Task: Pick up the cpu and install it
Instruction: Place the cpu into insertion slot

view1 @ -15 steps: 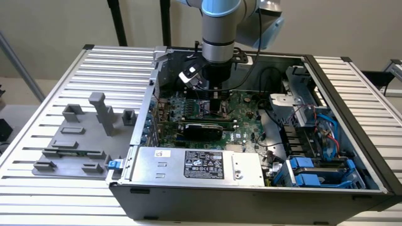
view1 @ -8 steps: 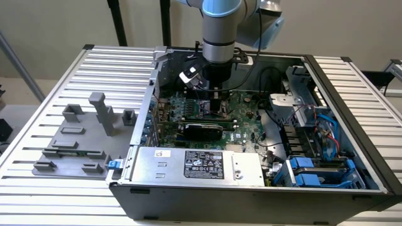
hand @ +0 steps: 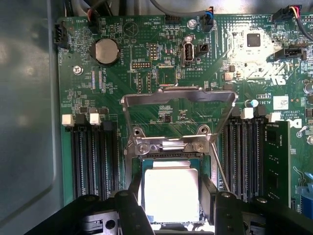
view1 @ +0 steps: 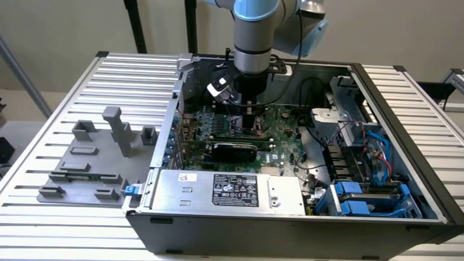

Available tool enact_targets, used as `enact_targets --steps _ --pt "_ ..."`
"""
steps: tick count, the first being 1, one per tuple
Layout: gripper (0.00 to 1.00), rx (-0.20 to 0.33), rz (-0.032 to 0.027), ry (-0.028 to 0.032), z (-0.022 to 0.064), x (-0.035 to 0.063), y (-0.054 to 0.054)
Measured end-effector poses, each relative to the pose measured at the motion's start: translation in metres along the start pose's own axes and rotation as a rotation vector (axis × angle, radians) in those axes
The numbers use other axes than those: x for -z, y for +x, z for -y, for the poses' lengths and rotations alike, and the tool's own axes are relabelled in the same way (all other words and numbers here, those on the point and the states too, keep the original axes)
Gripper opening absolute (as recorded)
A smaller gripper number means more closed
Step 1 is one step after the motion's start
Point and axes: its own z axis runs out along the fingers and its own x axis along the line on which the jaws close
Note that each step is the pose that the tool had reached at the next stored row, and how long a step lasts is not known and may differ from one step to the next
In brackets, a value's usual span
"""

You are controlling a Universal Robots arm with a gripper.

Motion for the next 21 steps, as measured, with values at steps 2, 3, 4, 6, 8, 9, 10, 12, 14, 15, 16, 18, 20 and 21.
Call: enact_targets --steps 2,3,4,6,8,9,10,12,14,15,16,18,20,21 --pt "0.55 0.0 0.0004 0.0023 0.0 0.0 -0.0008" --pt "0.55 0.0 0.0007 0.0036 0.0 0.0001 -0.0011" --pt "0.55 0.0 0.0011 0.0049 0.0 0.0002 -0.0014" --pt "0.55 0.0 0.0013 0.0074 -0.0002 0.0002 -0.0018" --pt "0.55 0.0 0.0015 0.0091 -0.001 0.0002 -0.0018" --pt "0.55 0.0 0.0015 0.0092 -0.0017 0.0002 -0.0018" --pt "0.55 0.0 0.0016 0.0093 -0.0023 0.0002 -0.0018" --pt "0.55 0.0 0.0013 0.0094 -0.0032 0.0 -0.0016" --pt "0.55 0.0 0.0014 0.0108 -0.0032 0.0 -0.0016" --pt "0.55 0.0 0.0014 0.0114 -0.0032 0.0 -0.0016" --pt "0.55 0.0 0.0014 0.012 -0.0032 -0.0001 -0.0016" --pt "0.55 0.0 0.0014 0.0128 -0.0033 -0.0002 -0.0016" --pt "0.55 0.001 0.0015 0.0138 -0.0032 -0.0003 -0.0016" --pt "0.55 0.001 0.0015 0.0142 -0.0032 -0.0004 -0.0016"
